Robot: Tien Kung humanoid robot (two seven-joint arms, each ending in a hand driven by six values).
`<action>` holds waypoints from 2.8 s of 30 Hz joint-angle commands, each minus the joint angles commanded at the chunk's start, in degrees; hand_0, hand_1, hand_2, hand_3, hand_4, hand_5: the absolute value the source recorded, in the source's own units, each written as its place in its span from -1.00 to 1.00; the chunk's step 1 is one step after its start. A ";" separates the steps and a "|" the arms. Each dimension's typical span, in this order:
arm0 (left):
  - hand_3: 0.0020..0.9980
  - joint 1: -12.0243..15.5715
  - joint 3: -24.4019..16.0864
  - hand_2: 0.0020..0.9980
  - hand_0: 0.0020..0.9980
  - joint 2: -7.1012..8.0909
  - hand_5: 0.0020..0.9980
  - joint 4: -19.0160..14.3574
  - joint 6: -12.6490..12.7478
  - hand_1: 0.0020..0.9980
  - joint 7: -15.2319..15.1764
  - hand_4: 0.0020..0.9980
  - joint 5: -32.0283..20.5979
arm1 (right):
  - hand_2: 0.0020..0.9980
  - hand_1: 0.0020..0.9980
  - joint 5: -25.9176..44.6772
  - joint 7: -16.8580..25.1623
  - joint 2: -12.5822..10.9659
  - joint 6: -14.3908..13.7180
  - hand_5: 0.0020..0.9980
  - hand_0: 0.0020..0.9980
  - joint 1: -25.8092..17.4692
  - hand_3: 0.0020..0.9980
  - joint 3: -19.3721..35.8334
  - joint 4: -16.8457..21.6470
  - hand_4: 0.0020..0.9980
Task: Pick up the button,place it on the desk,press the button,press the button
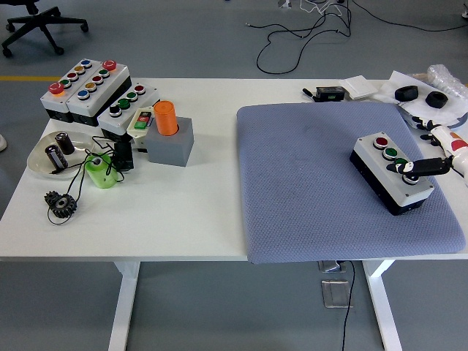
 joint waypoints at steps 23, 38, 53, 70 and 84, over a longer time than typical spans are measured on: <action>-0.05 -0.28 -1.82 0.03 0.22 0.12 0.98 -0.33 1.02 0.12 0.18 -0.44 1.10 | 0.98 0.83 -12.76 -6.90 9.75 1.77 -0.48 0.84 7.33 0.98 -4.83 -12.20 1.00; -0.05 -0.27 -0.32 0.03 0.22 0.46 0.98 -0.76 1.06 0.11 0.44 -0.43 0.69 | 0.45 0.42 -15.60 -10.49 12.96 1.91 -0.53 0.64 10.29 0.88 -6.05 -18.87 0.97; -0.06 -0.29 -0.23 0.02 0.22 0.39 0.94 -0.62 1.16 0.10 0.39 -0.43 0.52 | -0.27 -0.40 -21.21 -13.24 12.71 0.26 -1.00 -0.30 12.52 0.04 -11.70 -22.00 0.34; -0.07 -0.31 -0.01 0.02 0.22 0.52 0.94 -0.67 1.11 0.10 0.38 -0.44 0.29 | -0.62 -0.76 -16.87 -3.19 7.63 -6.23 -1.00 -0.67 13.34 -0.40 -15.53 -19.21 -0.60; -0.07 -0.35 0.08 0.02 0.22 0.47 0.94 -0.56 1.04 0.10 0.42 -0.44 0.19 | -0.61 -0.78 -14.63 20.25 2.18 -7.68 -1.00 -0.67 14.37 -0.39 -20.53 -14.42 -0.63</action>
